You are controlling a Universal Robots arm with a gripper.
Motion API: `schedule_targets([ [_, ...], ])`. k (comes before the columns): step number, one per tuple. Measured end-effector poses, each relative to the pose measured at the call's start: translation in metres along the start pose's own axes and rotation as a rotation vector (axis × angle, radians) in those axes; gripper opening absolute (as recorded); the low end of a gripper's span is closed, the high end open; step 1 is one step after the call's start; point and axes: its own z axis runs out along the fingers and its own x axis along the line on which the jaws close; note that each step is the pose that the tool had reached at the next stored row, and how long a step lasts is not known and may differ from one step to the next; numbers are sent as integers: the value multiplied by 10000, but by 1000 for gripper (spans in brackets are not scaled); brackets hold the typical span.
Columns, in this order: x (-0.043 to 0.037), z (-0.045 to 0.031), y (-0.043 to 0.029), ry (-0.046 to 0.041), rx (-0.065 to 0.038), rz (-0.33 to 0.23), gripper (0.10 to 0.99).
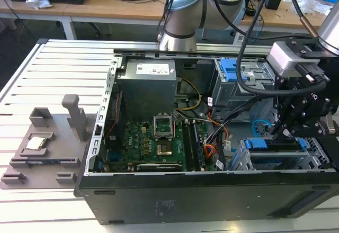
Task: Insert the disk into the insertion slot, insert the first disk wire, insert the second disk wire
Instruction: 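Insert the second disk wire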
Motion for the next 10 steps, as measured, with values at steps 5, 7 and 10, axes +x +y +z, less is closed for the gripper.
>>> schedule_targets([
  [5,1,28,-25,2,-2,2,165],
  [7,7,51,-26,-1,-2,0,165],
  [10,24,60,-25,-2,-2,0,165],
])
